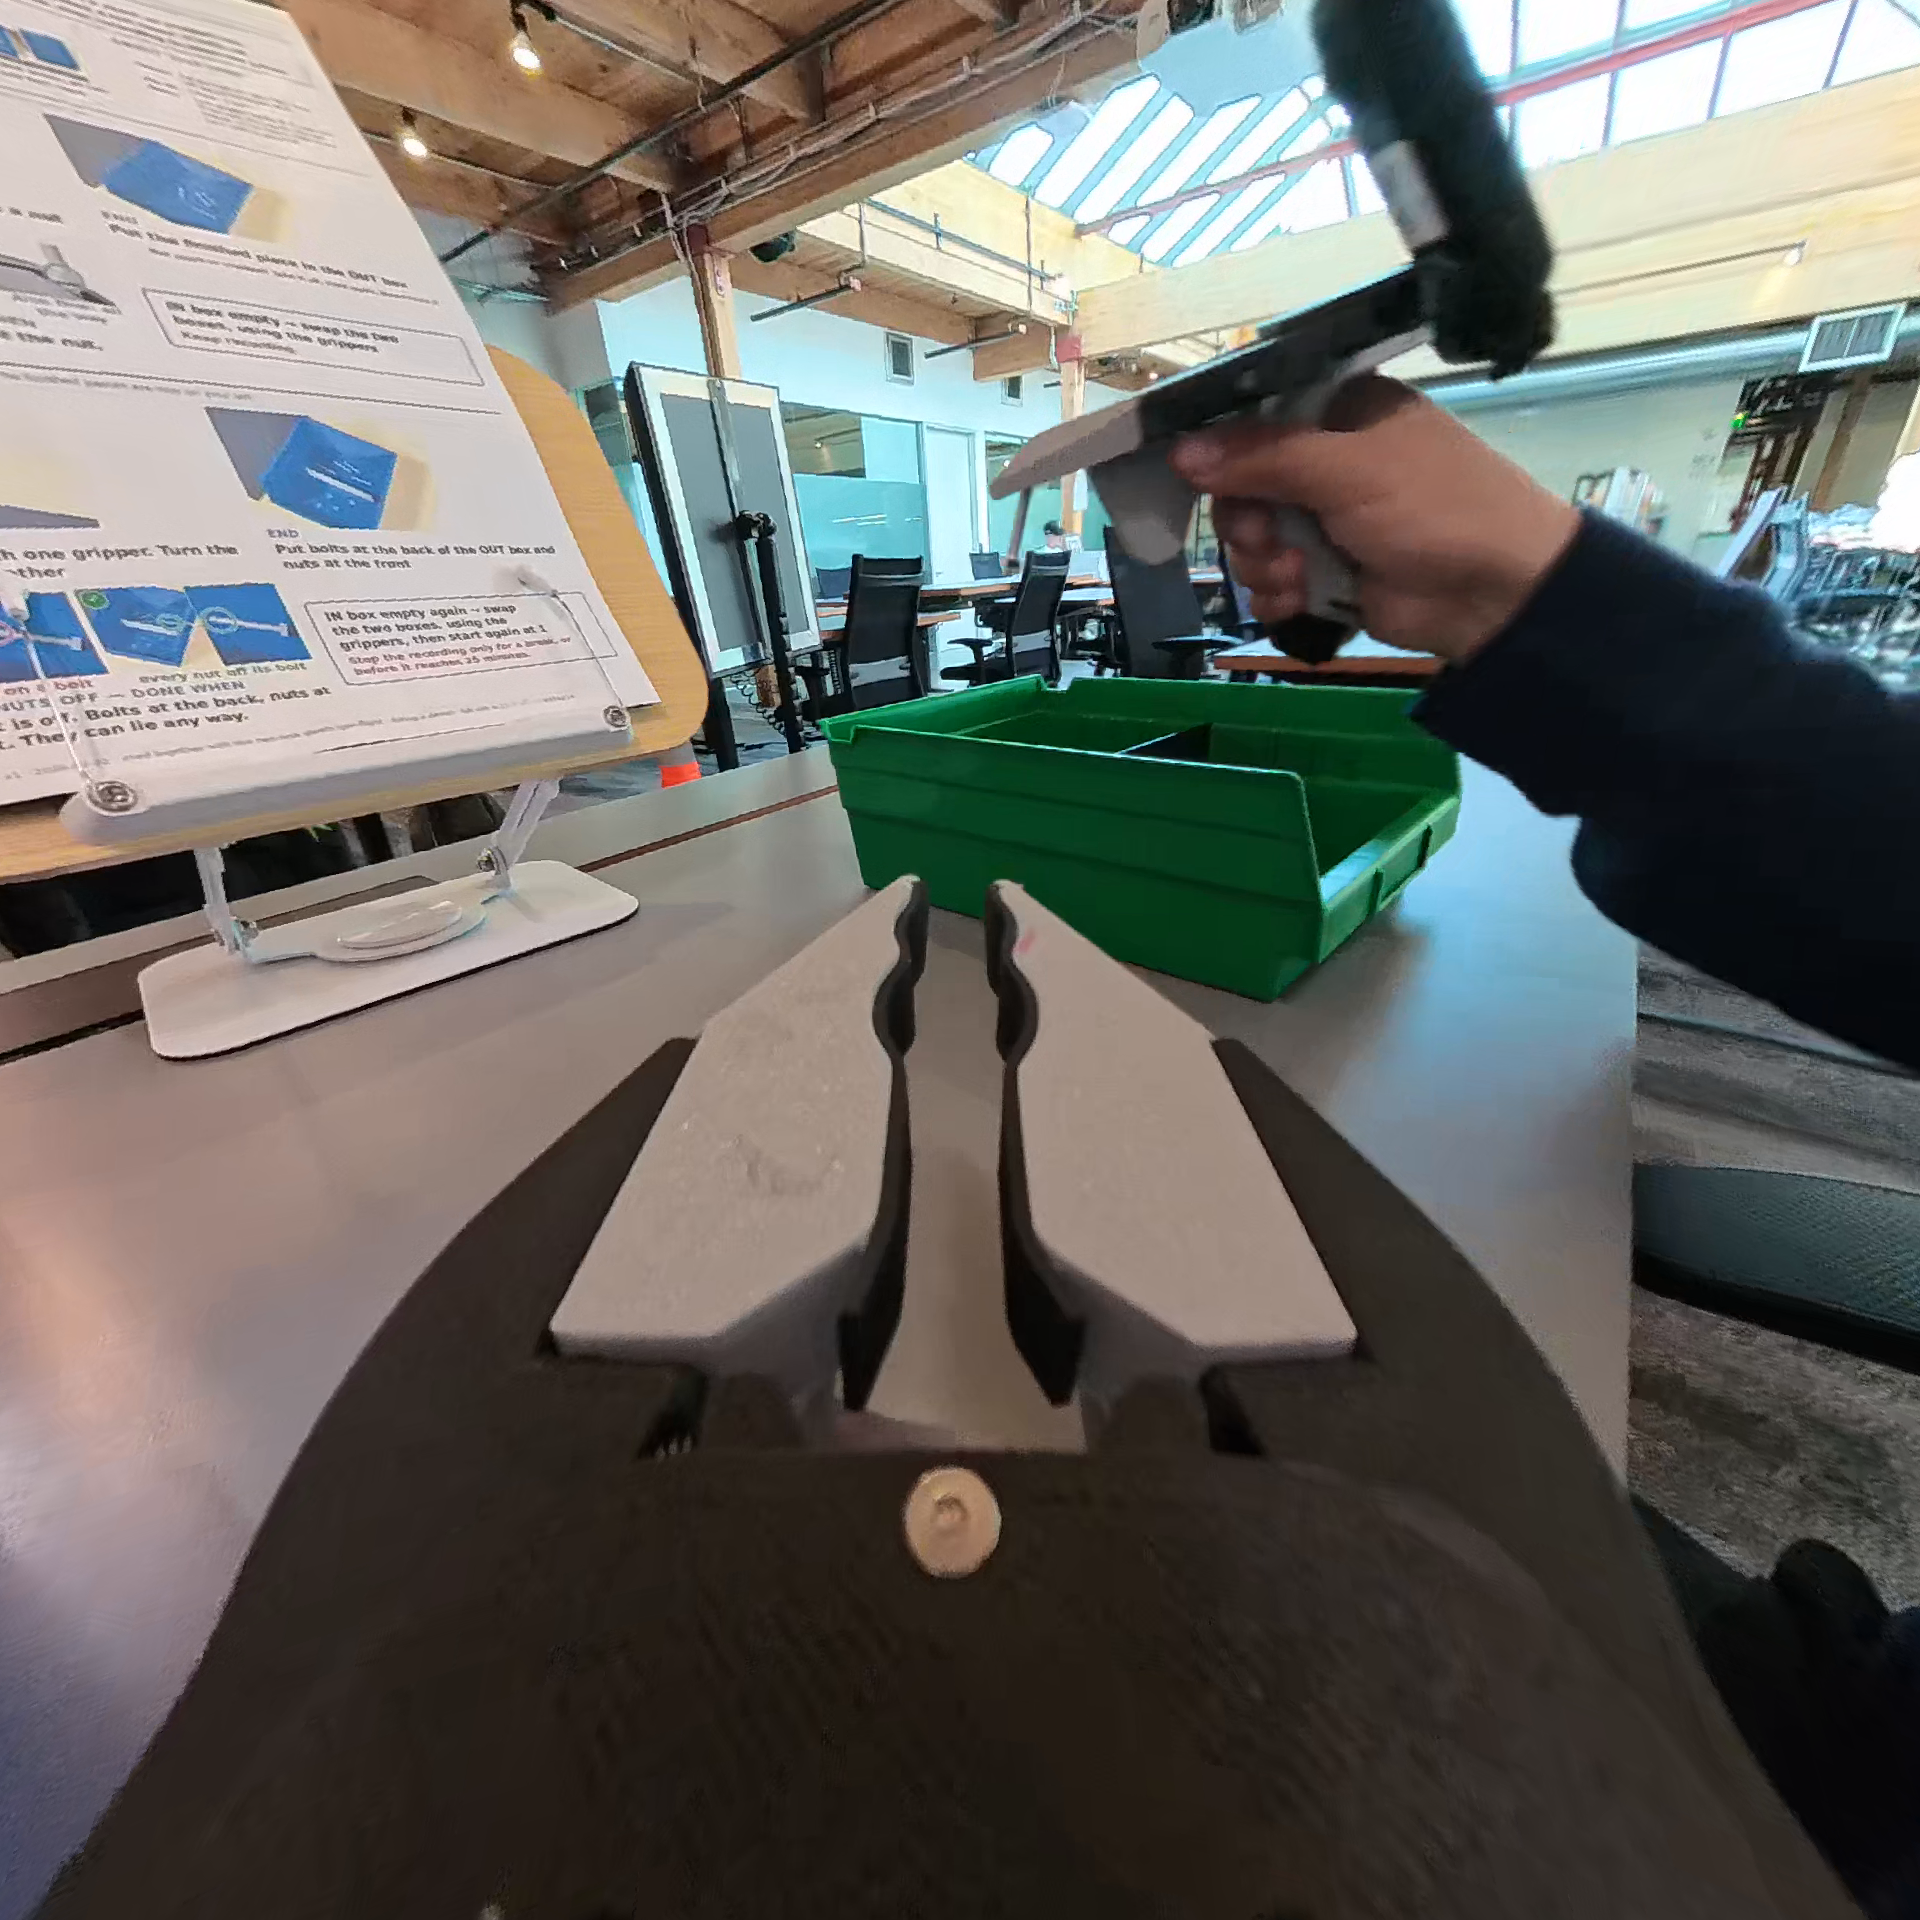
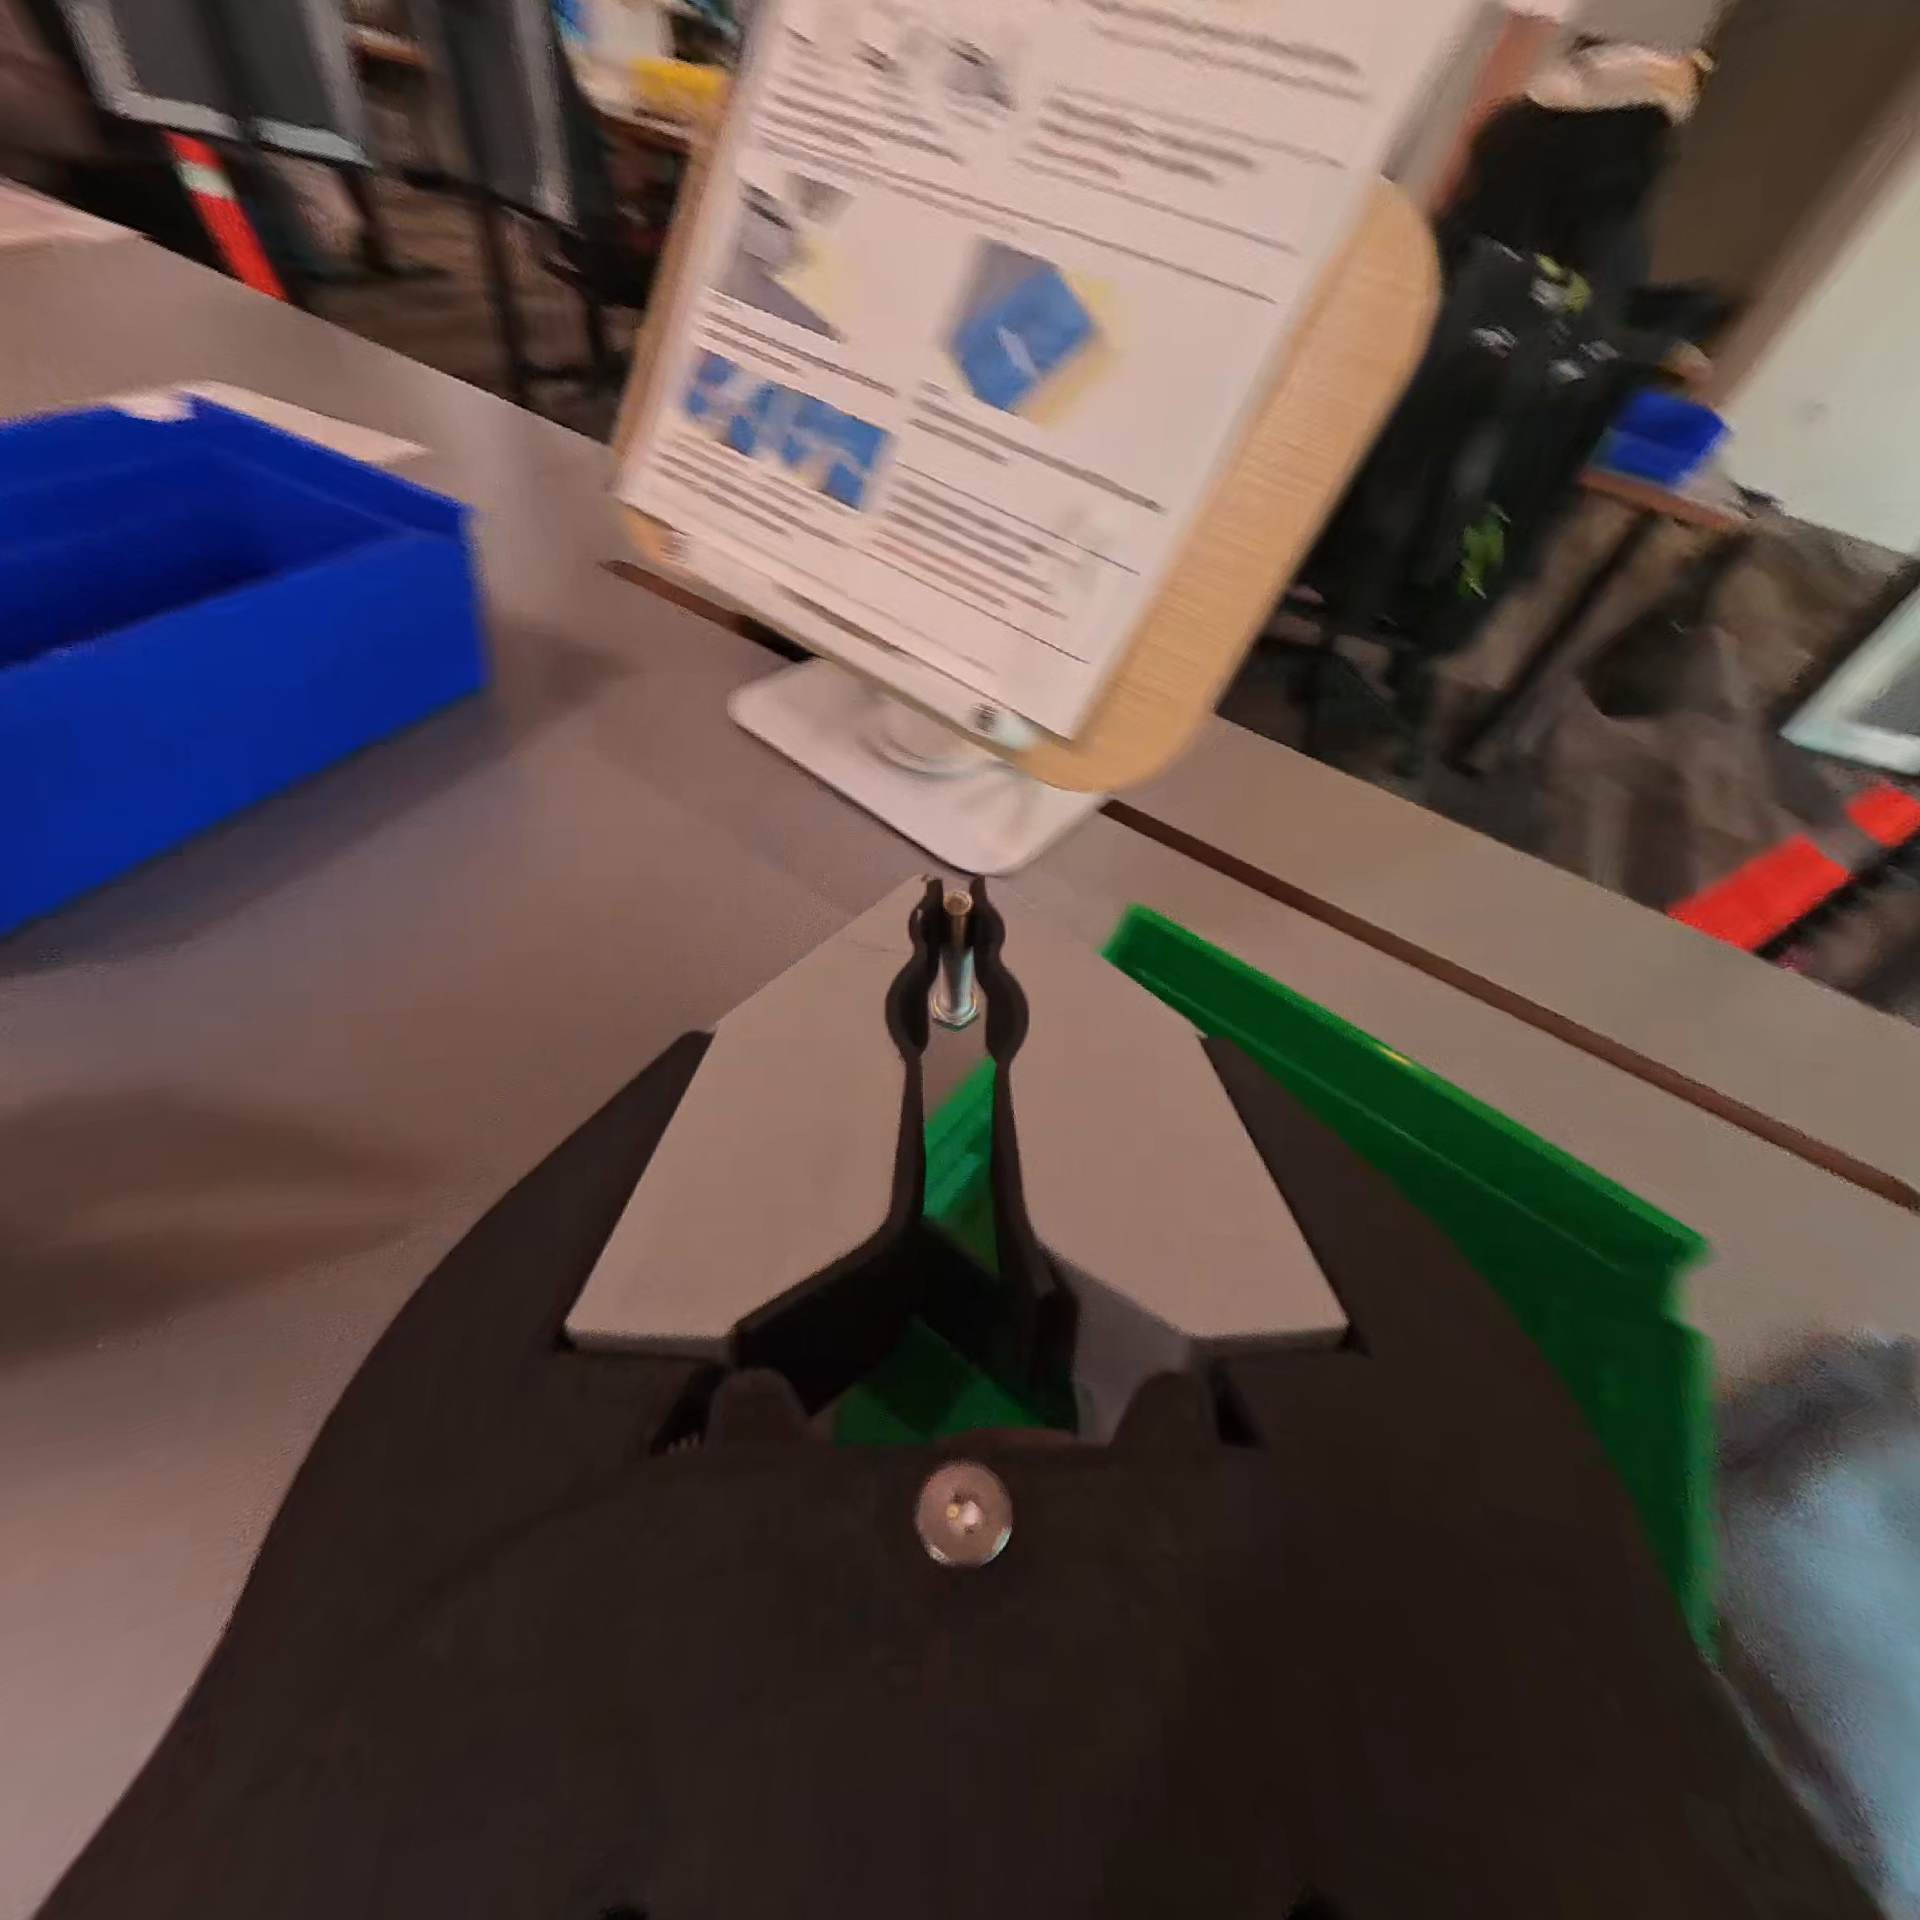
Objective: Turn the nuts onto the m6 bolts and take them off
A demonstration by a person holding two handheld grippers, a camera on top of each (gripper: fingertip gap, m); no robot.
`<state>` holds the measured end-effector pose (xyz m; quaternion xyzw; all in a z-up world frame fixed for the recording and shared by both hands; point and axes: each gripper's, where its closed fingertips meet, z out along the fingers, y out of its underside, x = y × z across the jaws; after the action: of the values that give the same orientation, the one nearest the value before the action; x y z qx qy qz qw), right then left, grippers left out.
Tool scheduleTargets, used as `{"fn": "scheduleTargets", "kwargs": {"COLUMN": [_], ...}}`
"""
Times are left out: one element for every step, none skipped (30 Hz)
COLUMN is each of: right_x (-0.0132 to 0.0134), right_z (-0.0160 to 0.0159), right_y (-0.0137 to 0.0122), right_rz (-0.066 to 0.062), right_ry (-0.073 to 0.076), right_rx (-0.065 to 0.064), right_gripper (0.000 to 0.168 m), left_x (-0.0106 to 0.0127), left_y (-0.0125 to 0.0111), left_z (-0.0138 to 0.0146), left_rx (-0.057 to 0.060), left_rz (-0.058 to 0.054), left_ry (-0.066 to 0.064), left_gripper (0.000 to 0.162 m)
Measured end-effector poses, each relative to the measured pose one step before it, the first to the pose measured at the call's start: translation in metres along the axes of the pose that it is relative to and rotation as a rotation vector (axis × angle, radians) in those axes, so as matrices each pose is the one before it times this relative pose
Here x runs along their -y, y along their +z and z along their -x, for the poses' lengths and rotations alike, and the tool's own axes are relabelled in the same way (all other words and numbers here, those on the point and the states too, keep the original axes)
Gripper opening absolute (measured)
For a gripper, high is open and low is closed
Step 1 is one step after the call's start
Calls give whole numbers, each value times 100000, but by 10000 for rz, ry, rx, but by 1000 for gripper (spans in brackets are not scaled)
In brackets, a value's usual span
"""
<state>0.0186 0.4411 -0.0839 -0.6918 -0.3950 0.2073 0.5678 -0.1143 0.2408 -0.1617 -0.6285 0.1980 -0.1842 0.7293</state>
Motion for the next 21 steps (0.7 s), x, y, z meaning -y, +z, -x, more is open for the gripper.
{"fn": "scheduleTargets", "kwargs": {"right_x": [-573, -617, -791, -983, -1027, -950, -699, -158, 449, 891, 1082, 1062, 968, 891, 716, 409, 52, -249, -580, -970, -1292], "right_z": [-2297, -1744, -1112, -738, -812, -865, -482, 229, 1065, 1643, 1993, 2340, 2688, 3026, 3370, 3673, 3787, 3323, 2407, 1570, 961], "right_y": [387, 502, 651, 749, 783, 742, 552, 149, -350, -697, -848, -781, -635, -393, -57, 326, 674, 915, 1025, 984, 842], "right_rz": [352, 327, 387, 486, 501, 430, 301, -20, -414, -673, -735, -637, -507, -451, -405, -318, -201, -149, -81, 81, 251], "right_ry": [140, 123, 180, 250, 222, 144, 122, 155, 108, 33, 15, -10, -63, -81, -47, 56, 156, 218, 123, -88, -245], "right_rx": [-509, -299, -9, 123, -30, -199, -136, 86, 379, 516, 544, 608, 681, 774, 958, 1194, 1412, 1320, 897, 491, 215], "right_gripper": [2, 2, 2, 5, 10, 18, 25, 28, 29, 28, 27, 28, 30, 32, 34, 35, 36, 36, 37, 37, 37], "left_x": [-2, 0, 12, 19, 30, 25, 18, 9, -25, -42, -68, -76, -63, -36, 20, 39, 30, 171, 745, 1475, 1832], "left_y": [27, 17, -6, -29, -34, -25, -15, -5, 22, 36, 52, 58, 50, 30, -11, -63, -141, -295, -539, -902, -1192], "left_z": [-121, -36, 28, 66, 69, 66, 13, -52, -41, -32, -4, 14, 14, 55, 33, -115, -283, -152, 379, 629, 1042], "left_rx": [-14, 1, 8, 22, 11, 28, 16, 1, 11, 3, -8, -22, -53, -18, -23, -109, -206, -141, 96, 53, 87], "left_rz": [-1, 0, -9, -20, -27, -23, -17, -2, 18, 34, 47, 55, 46, 25, -9, -23, 25, 127, 128, 17, -2], "left_ry": [83, 15, -32, -46, -45, -27, 9, 47, 57, 31, -13, -69, -96, -77, -59, -45, -16, 139, 240, 243, 136], "left_gripper": [8, 8, 8, 8, 7, 7, 7, 6, 6, 6, 7, 8, 9, 9, 10, 14, 17, 17, 19, 20, 19]}}
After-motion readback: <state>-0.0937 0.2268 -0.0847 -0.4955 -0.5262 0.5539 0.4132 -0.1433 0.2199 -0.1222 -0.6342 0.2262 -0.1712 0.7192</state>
